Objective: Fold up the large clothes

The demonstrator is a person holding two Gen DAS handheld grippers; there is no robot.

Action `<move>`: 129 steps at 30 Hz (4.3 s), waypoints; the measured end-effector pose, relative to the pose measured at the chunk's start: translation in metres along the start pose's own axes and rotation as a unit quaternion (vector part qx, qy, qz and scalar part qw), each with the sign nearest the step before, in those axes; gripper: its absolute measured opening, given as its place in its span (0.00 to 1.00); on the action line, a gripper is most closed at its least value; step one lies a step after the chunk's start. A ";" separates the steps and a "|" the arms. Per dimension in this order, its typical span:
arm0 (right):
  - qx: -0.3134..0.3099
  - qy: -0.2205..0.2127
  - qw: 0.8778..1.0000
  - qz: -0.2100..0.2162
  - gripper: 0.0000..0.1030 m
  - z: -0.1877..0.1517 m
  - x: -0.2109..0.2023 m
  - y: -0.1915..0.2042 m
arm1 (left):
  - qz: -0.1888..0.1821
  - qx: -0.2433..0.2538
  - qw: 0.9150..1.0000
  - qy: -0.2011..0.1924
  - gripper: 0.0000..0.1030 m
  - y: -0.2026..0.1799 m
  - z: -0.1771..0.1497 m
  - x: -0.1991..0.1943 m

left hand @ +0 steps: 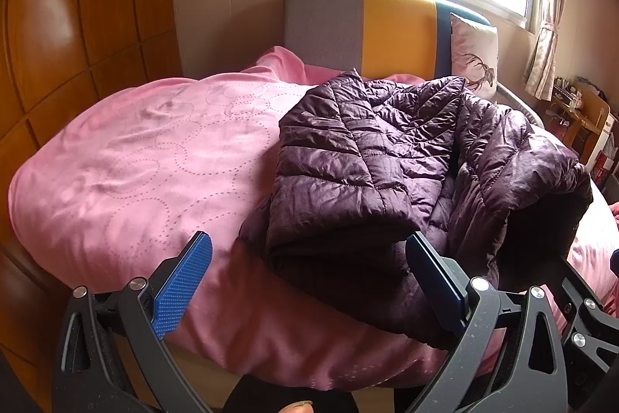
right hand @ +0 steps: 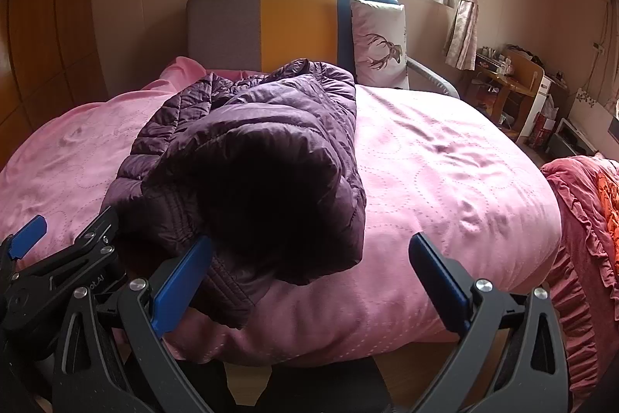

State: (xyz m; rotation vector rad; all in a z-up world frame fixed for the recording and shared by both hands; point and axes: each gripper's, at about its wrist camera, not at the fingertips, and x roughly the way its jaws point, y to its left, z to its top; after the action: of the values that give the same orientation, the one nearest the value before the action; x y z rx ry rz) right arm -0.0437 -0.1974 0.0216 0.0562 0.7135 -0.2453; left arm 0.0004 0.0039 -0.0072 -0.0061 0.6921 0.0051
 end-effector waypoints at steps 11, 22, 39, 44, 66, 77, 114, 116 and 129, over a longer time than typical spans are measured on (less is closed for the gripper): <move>-0.001 0.000 1.000 0.002 0.98 -0.001 0.001 0.002 | 0.001 0.000 1.000 0.000 0.96 0.000 0.000 0.000; -0.001 0.001 1.000 0.003 0.98 0.003 -0.001 0.001 | -0.001 -0.003 1.000 0.002 0.96 0.001 0.001 0.002; -0.006 0.001 1.000 0.005 0.98 0.004 0.000 0.002 | -0.003 -0.004 1.000 0.005 0.96 0.002 0.000 0.001; -0.006 0.001 1.000 0.005 0.98 0.004 0.000 0.002 | -0.003 -0.003 1.000 0.006 0.96 0.002 0.000 0.002; -0.002 -0.007 0.999 0.043 0.98 0.004 0.004 -0.007 | -0.051 -0.018 0.998 0.012 0.96 0.012 -0.004 0.012; -0.002 -0.091 0.988 0.128 0.98 0.096 -0.026 -0.057 | -0.073 -0.057 0.993 0.071 0.96 0.041 -0.008 0.046; -0.190 0.140 0.949 0.211 0.86 0.089 0.138 0.066 | -0.050 -0.217 0.973 0.056 0.16 0.186 0.076 0.133; -0.238 0.122 0.941 0.206 0.87 0.080 0.129 0.089 | -0.001 -0.246 0.968 0.057 0.38 0.210 0.071 0.130; -0.312 0.123 0.915 0.224 0.16 0.068 0.125 0.126 | -0.075 -0.164 0.983 0.012 0.60 0.189 0.058 0.083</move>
State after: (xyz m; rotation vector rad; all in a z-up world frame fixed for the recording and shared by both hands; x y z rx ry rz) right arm 0.1212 -0.1094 -0.0128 -0.3641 0.9805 0.4447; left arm 0.1001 0.1931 -0.0164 -0.3758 0.7066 -0.0253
